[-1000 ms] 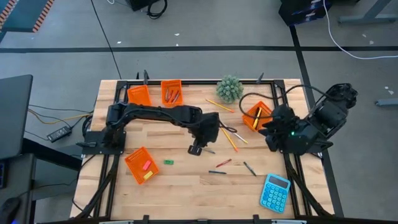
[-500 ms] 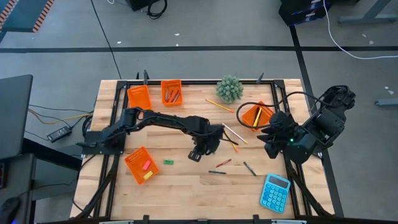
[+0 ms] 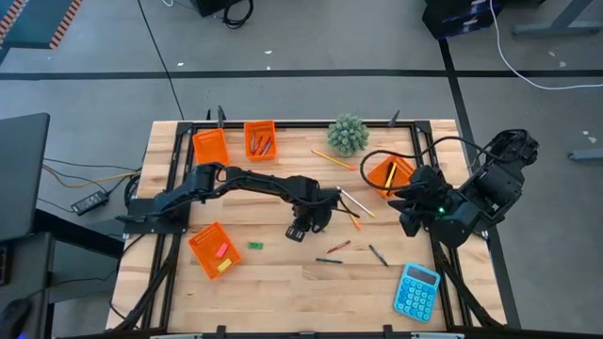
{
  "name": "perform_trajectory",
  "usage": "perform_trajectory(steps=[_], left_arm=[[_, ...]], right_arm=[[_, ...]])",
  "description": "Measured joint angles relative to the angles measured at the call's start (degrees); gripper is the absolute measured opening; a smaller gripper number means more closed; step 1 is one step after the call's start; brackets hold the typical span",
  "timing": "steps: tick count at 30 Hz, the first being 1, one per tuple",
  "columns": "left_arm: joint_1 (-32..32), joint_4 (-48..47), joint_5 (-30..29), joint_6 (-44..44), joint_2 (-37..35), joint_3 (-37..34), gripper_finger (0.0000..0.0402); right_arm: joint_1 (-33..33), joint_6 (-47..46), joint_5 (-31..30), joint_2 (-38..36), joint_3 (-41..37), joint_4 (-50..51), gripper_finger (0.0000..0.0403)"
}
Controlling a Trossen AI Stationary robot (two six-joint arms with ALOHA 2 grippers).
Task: Sort crayons/erasers/pens/pencils in bins
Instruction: Put the gray crayon into the middle orange bin
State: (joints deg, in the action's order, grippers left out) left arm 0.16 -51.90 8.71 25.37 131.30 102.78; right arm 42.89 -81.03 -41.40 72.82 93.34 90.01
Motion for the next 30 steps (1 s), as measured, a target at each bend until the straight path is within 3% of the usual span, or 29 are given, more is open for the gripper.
perform_trajectory(steps=[9, 20, 30], left_arm=[[-0.1, -0.1, -1.4, -0.6, 0.5, 0.1, 0.0105], [-0.1, 0.0, -1.6, -0.7, 0.7, 0.1, 0.003], [0.1, -1.0, -1.6, -4.2, -0.1, -0.1, 0.0059]], right_arm=[[0.0, 0.0, -1.0, 0.0, 0.0, 0.0, 0.0161], [0.0, 0.0, -4.0, 0.0, 0.0, 0.0, 0.0161], [0.0, 0.0, -4.0, 0.0, 0.0, 0.0, 0.0161]])
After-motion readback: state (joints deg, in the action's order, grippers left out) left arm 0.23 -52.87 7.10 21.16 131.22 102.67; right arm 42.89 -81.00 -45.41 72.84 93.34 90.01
